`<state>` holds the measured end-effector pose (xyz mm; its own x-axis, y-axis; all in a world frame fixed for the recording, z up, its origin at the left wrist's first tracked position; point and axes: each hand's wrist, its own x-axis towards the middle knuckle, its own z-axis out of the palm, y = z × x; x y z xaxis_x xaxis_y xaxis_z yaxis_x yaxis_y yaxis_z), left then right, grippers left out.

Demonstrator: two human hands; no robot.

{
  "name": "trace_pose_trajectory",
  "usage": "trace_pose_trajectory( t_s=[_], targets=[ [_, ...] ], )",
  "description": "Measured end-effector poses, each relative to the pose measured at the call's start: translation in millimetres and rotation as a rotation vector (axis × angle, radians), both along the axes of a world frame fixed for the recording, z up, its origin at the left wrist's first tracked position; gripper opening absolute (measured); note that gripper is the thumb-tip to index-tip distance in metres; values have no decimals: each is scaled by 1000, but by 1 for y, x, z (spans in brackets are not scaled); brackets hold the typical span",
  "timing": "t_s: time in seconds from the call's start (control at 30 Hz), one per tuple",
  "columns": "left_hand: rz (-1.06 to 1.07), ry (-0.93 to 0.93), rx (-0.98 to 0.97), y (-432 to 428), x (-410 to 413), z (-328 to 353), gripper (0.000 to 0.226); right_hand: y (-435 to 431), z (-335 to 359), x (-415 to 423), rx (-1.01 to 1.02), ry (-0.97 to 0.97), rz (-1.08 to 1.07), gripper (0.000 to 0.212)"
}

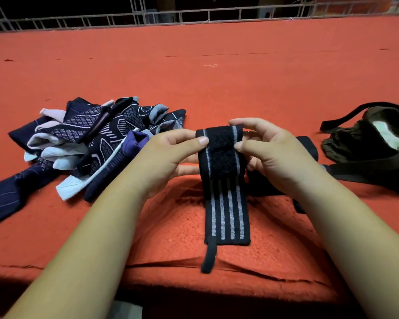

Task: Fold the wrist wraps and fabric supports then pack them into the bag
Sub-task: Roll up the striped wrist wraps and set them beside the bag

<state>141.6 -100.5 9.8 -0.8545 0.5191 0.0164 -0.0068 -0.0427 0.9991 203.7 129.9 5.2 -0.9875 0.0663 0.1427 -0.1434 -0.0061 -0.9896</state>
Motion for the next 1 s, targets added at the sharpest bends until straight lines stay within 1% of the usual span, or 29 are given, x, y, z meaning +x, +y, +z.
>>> trace_pose_trajectory(
  t_s=[0.07, 0.13, 0.23, 0.33, 0.47, 0.57, 0.77, 0.9, 1.0],
  targets=[
    [39, 41, -9, 0, 0, 1, 25, -1, 0, 1, 76, -26, -12, 32],
    [70, 64, 0, 0, -1, 1, 24, -1, 4, 5, 146, -60, -17, 24],
    [70, 88, -4, 0, -1, 3, 25, -2, 6, 9, 268, -42, -67, 25],
    [72, 101, 3, 2, 2, 3, 25, -4, 3, 8, 251, 4, -101, 24],
    [84, 102, 26, 6, 4, 4, 23, -5, 0, 4, 199, 68, -105, 14],
    [92, 99, 58, 8, 5, 4, 22, -6, -1, 4, 189, 107, -99, 14],
    [127, 72, 116, 11, 6, 2, 28, -5, 1, 6, 268, 77, -91, 15],
    [99, 69, 128, 11, 5, 1, 27, -6, 1, 5, 171, 86, -78, 13],
    [92, 61, 134, 12, 4, 1, 24, -6, -1, 5, 161, 87, -69, 13]
  ],
)
